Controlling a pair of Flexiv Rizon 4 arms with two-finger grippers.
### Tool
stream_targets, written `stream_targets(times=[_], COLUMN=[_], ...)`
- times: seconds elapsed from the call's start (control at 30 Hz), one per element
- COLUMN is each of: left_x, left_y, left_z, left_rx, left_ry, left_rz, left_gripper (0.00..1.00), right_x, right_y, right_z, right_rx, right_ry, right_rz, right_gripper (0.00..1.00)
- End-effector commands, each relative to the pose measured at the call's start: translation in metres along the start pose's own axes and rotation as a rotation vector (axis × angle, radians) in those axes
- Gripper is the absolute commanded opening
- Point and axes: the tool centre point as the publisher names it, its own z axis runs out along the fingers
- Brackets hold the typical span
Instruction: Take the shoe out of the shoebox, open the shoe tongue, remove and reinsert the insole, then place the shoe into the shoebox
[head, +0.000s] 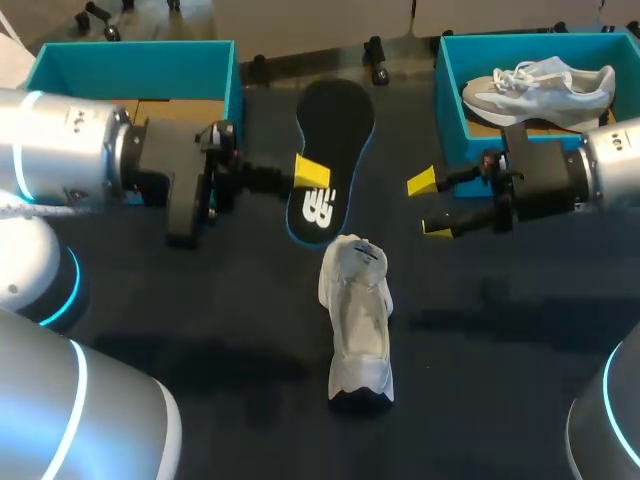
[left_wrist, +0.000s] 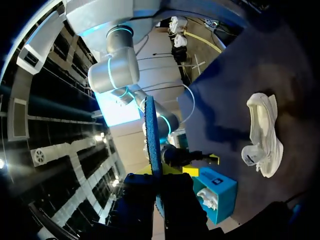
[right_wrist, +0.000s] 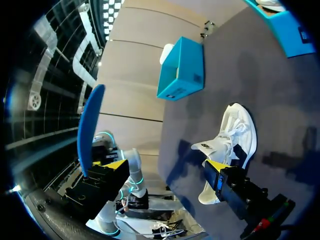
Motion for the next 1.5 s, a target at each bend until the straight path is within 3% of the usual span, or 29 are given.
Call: stream_targets(times=[0.03,0.37,0.87,1.2,1.5], left_x=[0.034,0.072,0.072,0.102,0.113], left_y=[-0.005,-0.014,-0.014,-0.003,0.01], left_z=[0.003,0.006,0.006,0.032,0.041], left_rx=[-0.025,-0.07,-0.07,-0.082,-0.103], left_ry=[-0.052,-0.063,-0.063,-0.066,-0.066], left_rz=[0.041,0.141,0.141,0.062,0.082], left_gripper=[0.0,0.0,0.0,0.0,0.0], right_x=[0.0,0.0,0.0,0.0,0.005], right_y=[0.0,0.0,0.0,0.0,0.004], right_z=[0.001,0.001,0.001,0.001,0.009], right_rx=[-0.001,-0.001,-0.001,-0.001,0.014], right_ry=[-0.001,-0.001,-0.001,-0.001,0.005], right_rz=[0.0,0.0,0.0,0.0,-0.016], right_gripper=[1.0,1.0,1.0,1.0,1.0])
